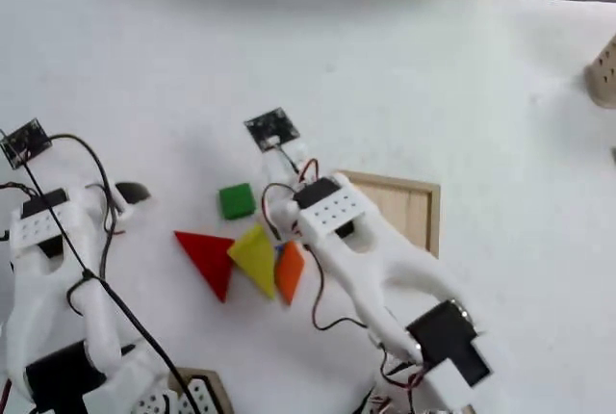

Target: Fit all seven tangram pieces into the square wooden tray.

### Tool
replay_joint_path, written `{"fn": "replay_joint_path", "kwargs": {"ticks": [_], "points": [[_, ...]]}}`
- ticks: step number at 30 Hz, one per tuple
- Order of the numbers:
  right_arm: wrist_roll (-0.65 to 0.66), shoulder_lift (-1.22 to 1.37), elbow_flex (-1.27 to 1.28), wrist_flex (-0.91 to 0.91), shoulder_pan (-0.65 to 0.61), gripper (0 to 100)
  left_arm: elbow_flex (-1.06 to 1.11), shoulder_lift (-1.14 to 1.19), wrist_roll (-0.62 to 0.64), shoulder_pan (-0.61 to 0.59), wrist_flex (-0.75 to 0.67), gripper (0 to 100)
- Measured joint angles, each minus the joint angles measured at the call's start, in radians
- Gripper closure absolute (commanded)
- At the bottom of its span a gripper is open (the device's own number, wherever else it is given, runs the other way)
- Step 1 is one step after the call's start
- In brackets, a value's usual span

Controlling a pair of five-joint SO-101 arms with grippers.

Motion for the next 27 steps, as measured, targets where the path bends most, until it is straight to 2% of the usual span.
{"fn": "replay_joint_path", "kwargs": {"ticks": [5,15,23,27], "points": [[0.000,0.118,-0.072,0.003,-0.008,95.4,0.000,0.000,0.000,0.000,0.000,65],[-0.002,0.094,-0.137,0.080,-0.060,95.0,0.000,0.000,0.000,0.000,0.000,65],[-0.002,0.083,-0.140,0.031,0.014,76.4,0.000,0.000,0.000,0.000,0.000,65],[-0.002,0.129,-0.143,-0.035,0.012,74.3,0.000,0.000,-0.002,0.000,0.000,65]]}}
